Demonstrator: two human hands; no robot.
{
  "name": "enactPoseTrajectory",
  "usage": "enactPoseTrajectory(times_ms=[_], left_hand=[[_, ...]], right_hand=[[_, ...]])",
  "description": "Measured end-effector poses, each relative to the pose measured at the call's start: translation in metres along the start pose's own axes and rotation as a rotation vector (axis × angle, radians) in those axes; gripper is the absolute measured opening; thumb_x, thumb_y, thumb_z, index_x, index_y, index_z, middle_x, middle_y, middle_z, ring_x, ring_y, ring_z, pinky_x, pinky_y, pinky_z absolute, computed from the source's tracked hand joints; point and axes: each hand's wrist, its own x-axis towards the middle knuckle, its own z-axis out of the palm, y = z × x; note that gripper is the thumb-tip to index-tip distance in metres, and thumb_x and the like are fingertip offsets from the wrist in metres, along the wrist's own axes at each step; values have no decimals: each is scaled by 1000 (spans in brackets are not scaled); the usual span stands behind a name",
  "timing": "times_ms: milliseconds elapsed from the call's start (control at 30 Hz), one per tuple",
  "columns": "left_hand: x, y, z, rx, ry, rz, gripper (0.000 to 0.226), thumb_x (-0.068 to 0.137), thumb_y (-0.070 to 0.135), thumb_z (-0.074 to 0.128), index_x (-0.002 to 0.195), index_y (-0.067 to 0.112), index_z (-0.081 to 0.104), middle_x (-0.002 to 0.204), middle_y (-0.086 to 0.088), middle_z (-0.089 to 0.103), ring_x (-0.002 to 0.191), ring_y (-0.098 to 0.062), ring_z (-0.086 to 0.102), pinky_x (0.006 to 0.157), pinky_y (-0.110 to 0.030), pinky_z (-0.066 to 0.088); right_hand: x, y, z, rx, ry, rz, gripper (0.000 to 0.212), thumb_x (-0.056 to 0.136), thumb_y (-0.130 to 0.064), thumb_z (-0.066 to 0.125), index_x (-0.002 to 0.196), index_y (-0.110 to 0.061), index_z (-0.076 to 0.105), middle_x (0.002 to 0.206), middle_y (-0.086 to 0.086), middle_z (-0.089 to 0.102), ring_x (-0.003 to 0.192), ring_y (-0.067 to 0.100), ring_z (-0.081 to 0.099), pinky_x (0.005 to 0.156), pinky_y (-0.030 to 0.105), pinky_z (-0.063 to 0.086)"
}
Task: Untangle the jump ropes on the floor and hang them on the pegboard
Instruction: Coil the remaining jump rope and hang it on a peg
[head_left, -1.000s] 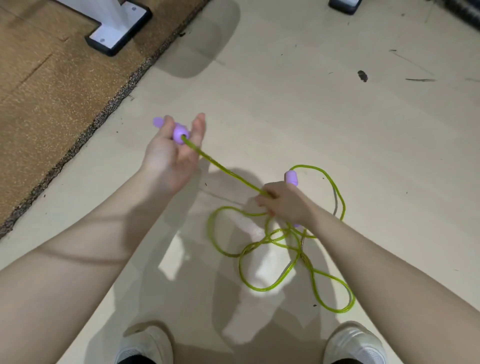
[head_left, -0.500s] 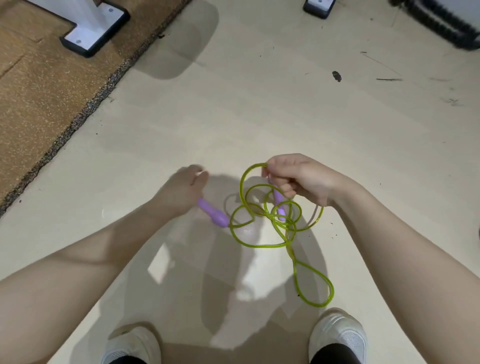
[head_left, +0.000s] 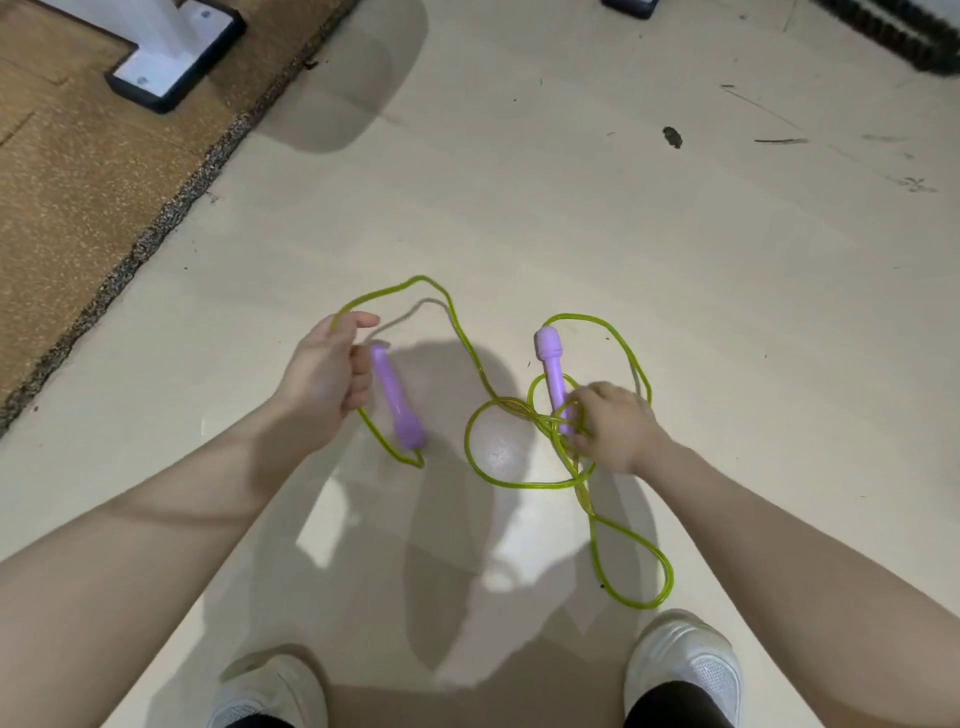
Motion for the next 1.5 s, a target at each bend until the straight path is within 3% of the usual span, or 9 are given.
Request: enactPoseTrajectory(times_ms=[133,200,300,400,567,667,1167,1367,1500], left_hand=[[21,-21,-28,156,327,2,21,101,18,25,107,16,45,60,-6,40,30,-7,32,35,-12,24],[30,-35,-29,384,444,-155,34,100,15,32,134,12,32,97,-20,51,68,-17,60,59,-24,45],[26,-46,-17,1023,694,-91,56,96,19,41,147,15,19,148,-15,28,131,-33,33,104,-38,25],[24,-55,-4,1253,190,291,79,79,40,52,146,9,22,153,-16,20,140,-31,21,112,-35,16],[4,-60,30,951,-563,271,65,79,28,70,136,11,43,127,3,50,116,-8,47,97,-21,37],[5,-51,26,904,-467,255,8,91,9,55,96,13,61,90,-3,64,75,-10,55,73,-23,42],[-9,26,1,-55,-497,-420,46,92,47,37,77,10,59,42,10,24,26,1,19,29,-13,8],[-15,25,-7,-71,-383,-342,32,101,25,34,77,13,52,47,5,54,34,-5,49,33,-13,39],[-12,25,-6,-193,-334,-134,26,99,11,31,78,11,47,88,-11,70,75,-21,70,71,-32,57]], right_hand=[[-11,14,27,-55,13,3,58,81,-19,60,134,-21,37,138,6,34,120,30,41,95,37,40],[-12,6,33,-173,45,26,47,85,-8,53,130,-14,38,132,9,38,112,32,45,88,38,42],[-11,-10,35,-190,78,-74,29,87,-5,47,114,-13,49,112,10,56,101,33,53,79,37,40],[-8,-30,15,185,65,-284,8,88,-6,52,86,-13,56,86,11,60,83,30,54,70,35,36],[-18,-68,-43,641,-42,-429,16,90,-6,58,102,-12,66,81,-12,62,70,-5,55,70,8,40],[-15,-64,-60,760,-17,-407,22,86,-7,62,89,-28,67,77,2,64,72,19,62,77,32,47],[-10,-80,-77,122,640,-569,59,66,19,40,115,-11,54,153,7,15,127,25,44,74,31,46],[-19,-97,-101,1265,506,-362,64,73,22,49,114,-26,53,146,3,33,124,11,47,101,32,45],[-23,-96,-115,1436,411,12,72,84,25,28,141,-18,34,142,-1,28,111,18,54,94,34,51]])
